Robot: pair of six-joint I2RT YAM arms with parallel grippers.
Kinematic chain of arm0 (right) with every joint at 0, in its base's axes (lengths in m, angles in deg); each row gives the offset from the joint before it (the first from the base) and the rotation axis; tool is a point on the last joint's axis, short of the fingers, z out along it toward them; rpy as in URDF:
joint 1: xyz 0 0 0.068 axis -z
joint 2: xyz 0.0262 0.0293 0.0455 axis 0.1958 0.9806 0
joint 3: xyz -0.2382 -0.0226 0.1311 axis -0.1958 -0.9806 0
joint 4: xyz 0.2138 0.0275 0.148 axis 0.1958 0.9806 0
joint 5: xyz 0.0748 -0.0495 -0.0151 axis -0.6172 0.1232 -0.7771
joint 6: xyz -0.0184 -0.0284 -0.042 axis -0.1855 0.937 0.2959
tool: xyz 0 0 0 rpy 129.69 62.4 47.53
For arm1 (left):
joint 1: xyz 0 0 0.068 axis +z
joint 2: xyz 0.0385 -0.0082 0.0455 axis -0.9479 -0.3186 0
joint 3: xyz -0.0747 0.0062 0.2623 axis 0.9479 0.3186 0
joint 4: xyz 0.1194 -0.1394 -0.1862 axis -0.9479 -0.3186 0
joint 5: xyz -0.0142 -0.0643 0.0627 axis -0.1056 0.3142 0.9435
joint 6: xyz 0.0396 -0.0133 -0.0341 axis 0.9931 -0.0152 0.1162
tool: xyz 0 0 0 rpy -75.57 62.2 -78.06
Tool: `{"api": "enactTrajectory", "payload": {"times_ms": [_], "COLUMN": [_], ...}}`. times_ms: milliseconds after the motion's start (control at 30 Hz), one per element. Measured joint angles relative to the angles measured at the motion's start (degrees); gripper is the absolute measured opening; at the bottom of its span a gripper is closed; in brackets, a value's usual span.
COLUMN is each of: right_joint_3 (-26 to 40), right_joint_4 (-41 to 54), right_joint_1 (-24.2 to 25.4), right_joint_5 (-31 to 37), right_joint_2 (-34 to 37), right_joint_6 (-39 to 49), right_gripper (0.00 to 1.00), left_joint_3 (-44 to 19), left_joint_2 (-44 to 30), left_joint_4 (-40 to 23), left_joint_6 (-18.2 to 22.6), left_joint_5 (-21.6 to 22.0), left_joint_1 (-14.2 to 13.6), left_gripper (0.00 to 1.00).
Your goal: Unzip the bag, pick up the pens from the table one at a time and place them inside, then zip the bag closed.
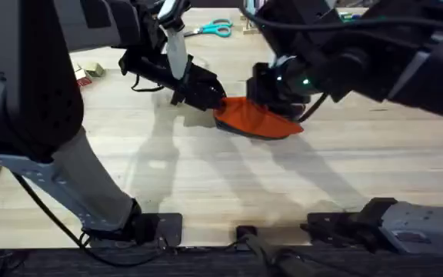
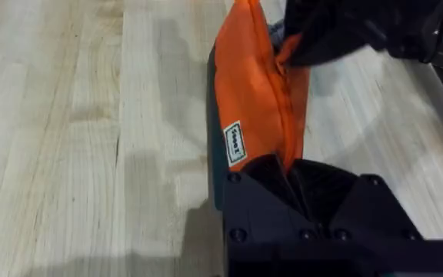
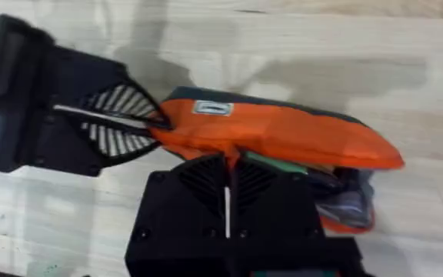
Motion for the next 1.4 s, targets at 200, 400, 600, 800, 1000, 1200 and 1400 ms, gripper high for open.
{"api": "enactTrajectory", "payload": {"times_ms": [200,400,600,800,1000,1200,1400], "right_joint_3": [0.0,0.0,-0.08,-7.21,-12.12,-13.44,-12.97], "right_joint_4": [5.64,12.35,12.87,8.93,5.3,4.72,4.87], "right_joint_1": [6.27,15.68,23.92,28.15,30.16,31.35,31.35], "right_joint_5": [-1.07,-1.01,-3.28,-5.47,-7.11,-6.18,-5.73], "right_joint_2": [-0.04,-0.04,-0.04,0.39,0.44,0.46,0.44], "right_joint_6": [2.75,9.31,12.4,13.2,13.22,13.25,13.31], "right_gripper": [0.029,0.032,0.033,0.033,0.033,0.033,0.033], "left_joint_3": [0.0,0.0,0.0,0.0,0.0,0.0,0.0], "left_joint_2": [-0.01,-0.01,-0.01,-0.01,-0.01,0.0,-0.01], "left_joint_4": [-0.02,-0.07,0.02,0.04,0.14,0.16,0.17], "left_joint_6": [0.0,0.0,0.0,0.0,0.0,0.0,0.0], "left_joint_5": [0.09,0.67,0.18,-0.4,-0.43,-0.36,-0.34], "left_joint_1": [-0.03,-0.07,-1.04,-1.27,-1.73,-1.7,-1.7], "left_gripper": [0.043,0.043,0.043,0.043,0.043,0.043,0.043]}}
